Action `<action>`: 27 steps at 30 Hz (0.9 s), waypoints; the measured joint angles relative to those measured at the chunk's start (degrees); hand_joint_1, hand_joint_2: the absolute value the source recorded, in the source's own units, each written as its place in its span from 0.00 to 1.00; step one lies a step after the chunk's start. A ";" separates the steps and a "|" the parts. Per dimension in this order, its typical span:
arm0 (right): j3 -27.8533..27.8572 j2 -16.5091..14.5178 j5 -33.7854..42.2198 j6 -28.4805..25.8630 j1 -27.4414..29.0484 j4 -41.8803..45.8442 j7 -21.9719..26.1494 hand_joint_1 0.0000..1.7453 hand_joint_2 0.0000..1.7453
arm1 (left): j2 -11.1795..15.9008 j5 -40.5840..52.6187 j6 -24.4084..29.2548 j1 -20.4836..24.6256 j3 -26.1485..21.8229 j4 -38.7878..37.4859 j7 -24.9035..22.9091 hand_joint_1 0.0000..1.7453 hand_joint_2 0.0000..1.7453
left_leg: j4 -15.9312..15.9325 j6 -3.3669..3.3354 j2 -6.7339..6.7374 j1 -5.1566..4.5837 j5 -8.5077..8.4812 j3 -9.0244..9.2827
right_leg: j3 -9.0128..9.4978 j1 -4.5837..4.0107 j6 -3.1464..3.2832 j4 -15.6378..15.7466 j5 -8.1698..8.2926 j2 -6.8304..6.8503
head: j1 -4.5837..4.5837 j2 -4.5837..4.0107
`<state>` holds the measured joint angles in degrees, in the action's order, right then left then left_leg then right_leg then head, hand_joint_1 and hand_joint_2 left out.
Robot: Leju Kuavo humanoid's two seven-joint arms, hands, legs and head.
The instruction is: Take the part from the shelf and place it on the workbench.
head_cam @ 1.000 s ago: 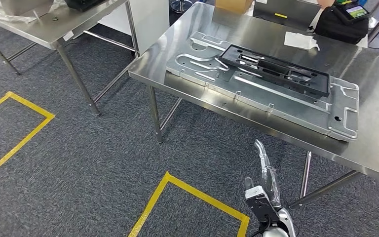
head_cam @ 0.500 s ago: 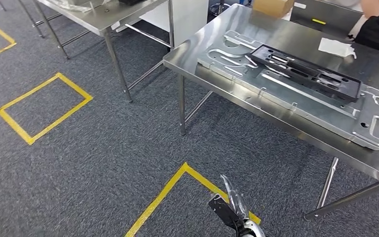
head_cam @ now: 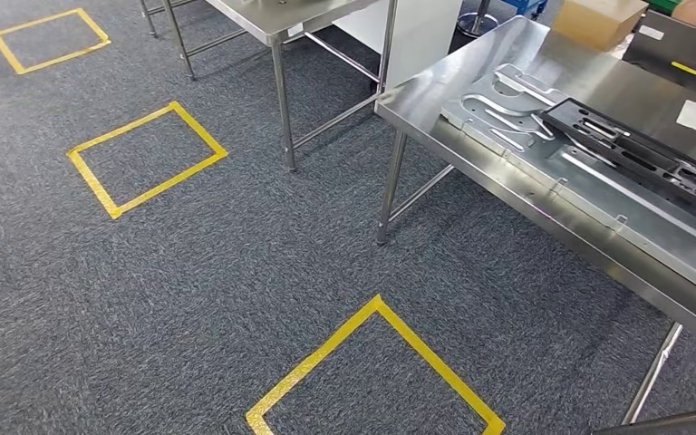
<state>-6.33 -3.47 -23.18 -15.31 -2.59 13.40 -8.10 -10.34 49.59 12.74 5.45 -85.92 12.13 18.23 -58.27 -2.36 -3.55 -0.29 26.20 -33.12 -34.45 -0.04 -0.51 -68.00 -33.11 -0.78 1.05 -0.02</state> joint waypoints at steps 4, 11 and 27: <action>1.94 0.92 0.99 1.32 0.15 -1.24 0.16 0.00 0.00 | 0.26 -0.04 0.87 0.22 0.00 0.00 -0.80 0.00 0.00 | -0.02 0.81 -1.65 -0.02 -0.52 -0.44 | 4.50 -0.45 1.39 10.04 3.79 -3.60 | 0.01 0.00; 2.40 0.43 0.29 2.05 0.02 -1.89 3.64 0.00 0.00 | 0.66 -0.13 1.79 0.31 0.02 0.00 -1.27 0.00 0.00 | -11.89 2.82 2.46 0.22 6.24 -6.11 | 4.94 -0.04 2.42 12.00 5.16 1.61 | 0.07 0.00; -0.13 -2.10 -6.78 6.81 -1.58 -2.51 2.32 0.00 0.00 | 0.88 -2.11 4.34 0.47 -0.04 0.00 -2.64 0.00 0.00 | 1.48 0.55 2.39 0.76 -0.18 1.16 | -1.85 0.56 -0.89 -4.09 -4.21 1.15 | 0.02 0.00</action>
<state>-6.46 -5.57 -29.97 -8.50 -4.17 10.88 -5.77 -9.46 47.47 17.09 5.92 -85.96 12.13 15.59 -56.78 -1.82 -1.16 0.47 26.03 -31.96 -36.30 0.52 -1.40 -72.09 -37.32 0.37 1.07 -0.02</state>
